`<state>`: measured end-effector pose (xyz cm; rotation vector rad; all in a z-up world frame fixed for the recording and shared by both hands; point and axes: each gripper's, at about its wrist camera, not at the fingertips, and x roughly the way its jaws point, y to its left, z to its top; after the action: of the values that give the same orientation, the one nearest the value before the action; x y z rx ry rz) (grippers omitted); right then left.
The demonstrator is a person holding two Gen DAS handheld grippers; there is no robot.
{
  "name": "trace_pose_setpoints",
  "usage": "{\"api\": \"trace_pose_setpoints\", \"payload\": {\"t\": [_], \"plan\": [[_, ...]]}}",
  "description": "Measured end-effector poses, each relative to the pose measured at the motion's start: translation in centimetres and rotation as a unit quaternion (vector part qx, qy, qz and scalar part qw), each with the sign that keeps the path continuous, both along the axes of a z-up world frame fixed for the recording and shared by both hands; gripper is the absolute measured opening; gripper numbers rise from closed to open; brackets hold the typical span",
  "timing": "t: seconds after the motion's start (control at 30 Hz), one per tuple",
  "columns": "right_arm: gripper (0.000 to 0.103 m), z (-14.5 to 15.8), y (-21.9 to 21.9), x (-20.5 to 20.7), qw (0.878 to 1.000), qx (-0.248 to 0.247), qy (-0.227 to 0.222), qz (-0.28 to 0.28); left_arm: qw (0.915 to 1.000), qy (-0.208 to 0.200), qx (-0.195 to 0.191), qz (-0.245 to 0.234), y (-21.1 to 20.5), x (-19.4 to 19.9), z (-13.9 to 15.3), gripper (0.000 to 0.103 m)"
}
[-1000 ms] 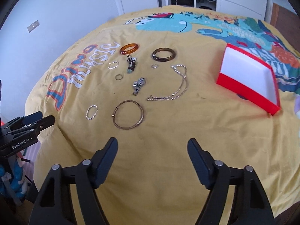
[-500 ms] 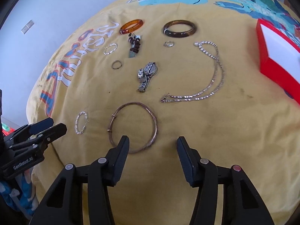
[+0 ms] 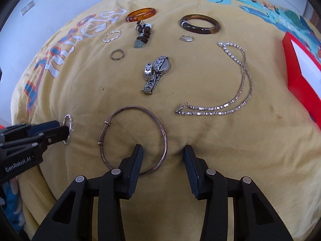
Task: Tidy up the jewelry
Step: 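Grasp the twisted silver hoop with the left tool while the right tool grasps the thin bronze bangle, then carry the hoop and bangle in both tools over the red box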
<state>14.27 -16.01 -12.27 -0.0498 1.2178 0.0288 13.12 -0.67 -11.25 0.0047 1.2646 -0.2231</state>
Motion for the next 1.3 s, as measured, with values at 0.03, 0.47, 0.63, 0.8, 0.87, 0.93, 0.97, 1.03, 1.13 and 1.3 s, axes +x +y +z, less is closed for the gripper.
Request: {"api": "trace_pose_setpoints", "payload": {"t": [0.03,0.47,0.63,0.8,0.87,0.93,0.97,1.03,1.13,1.3], "plan": [[0.039,0.0,0.2,-0.1,1.000,-0.006,-0.002,0.005,1.0000,-0.002,0.006,-0.004,-0.2,0.0,0.0,0.030],[0.005,3.7,-1.8,-3.2,0.998,0.024,-0.055,-0.011,0.9960,-0.072,0.051,-0.016,-1.4,-2.3,2.9,0.004],[0.006,6.3,-1.5,-5.2,0.996,0.022,-0.084,-0.006,0.9946,-0.093,0.046,-0.003,-1.0,-3.5,4.9,0.004],[0.006,9.3,-1.3,-7.0,0.993,0.018,-0.119,-0.009,0.9918,-0.122,0.037,-0.006,-0.9,-5.6,7.6,0.004],[0.006,10.5,-1.3,-7.8,0.991,0.017,-0.133,-0.009,0.9902,-0.136,0.032,-0.009,-0.8,-6.5,8.9,0.004],[0.006,12.2,-1.2,-8.8,0.988,0.016,-0.151,-0.012,0.9882,-0.150,0.028,-0.011,-0.8,-7.3,10.2,0.004],[0.006,13.0,-1.3,-9.2,0.987,0.015,-0.160,-0.013,0.9873,-0.156,0.026,-0.012,-0.8,-7.7,10.8,0.004],[0.006,14.6,-1.4,-10.0,0.984,0.012,-0.175,-0.015,0.9853,-0.169,0.021,-0.013,-0.7,-8.2,12.1,0.004],[0.006,17.2,-1.8,-10.8,0.980,0.009,-0.199,-0.019,0.9813,-0.191,0.011,-0.015,-0.7,-8.7,14.7,0.004],[0.006,22.0,-2.6,-11.7,0.971,0.002,-0.239,-0.025,0.9709,-0.238,0.002,-0.026,-0.9,-8.8,20.4,0.004]]}}
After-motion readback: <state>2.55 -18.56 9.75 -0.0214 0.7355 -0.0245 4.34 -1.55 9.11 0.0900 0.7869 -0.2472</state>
